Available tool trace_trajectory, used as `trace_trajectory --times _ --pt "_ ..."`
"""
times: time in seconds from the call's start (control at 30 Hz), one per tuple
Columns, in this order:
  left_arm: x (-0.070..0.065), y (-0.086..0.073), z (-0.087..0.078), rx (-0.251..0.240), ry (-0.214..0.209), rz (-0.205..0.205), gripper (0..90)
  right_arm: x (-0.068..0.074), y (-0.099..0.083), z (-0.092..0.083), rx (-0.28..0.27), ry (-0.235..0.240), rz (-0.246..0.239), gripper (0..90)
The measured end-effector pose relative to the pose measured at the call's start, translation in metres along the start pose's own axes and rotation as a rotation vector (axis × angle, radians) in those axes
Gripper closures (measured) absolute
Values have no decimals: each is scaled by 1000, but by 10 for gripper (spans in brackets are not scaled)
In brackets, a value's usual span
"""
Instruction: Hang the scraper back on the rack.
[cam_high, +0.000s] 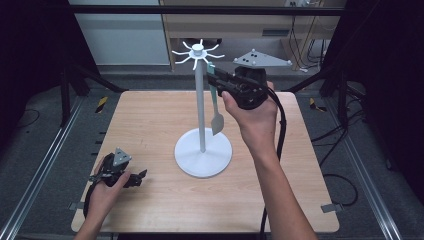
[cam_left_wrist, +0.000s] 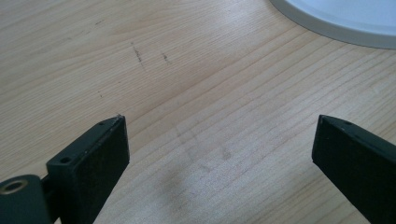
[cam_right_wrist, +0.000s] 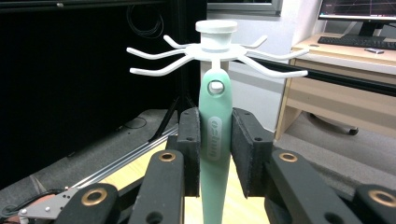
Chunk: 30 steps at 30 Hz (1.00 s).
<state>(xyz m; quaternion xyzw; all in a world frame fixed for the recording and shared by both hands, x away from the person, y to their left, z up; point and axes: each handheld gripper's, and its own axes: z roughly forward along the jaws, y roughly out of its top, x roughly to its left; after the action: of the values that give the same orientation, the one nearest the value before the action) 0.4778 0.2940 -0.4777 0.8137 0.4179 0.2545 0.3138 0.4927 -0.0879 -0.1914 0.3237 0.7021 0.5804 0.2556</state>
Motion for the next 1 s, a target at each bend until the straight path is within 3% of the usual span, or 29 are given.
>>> trace_trajectory --times 0.53,1.0 --pt "0 0 0 3 0 1 38 -2 0 -1 -2 6 12 724" --pt "0 0 0 2 -2 -2 38 -5 -3 -13 2 -19 3 705"
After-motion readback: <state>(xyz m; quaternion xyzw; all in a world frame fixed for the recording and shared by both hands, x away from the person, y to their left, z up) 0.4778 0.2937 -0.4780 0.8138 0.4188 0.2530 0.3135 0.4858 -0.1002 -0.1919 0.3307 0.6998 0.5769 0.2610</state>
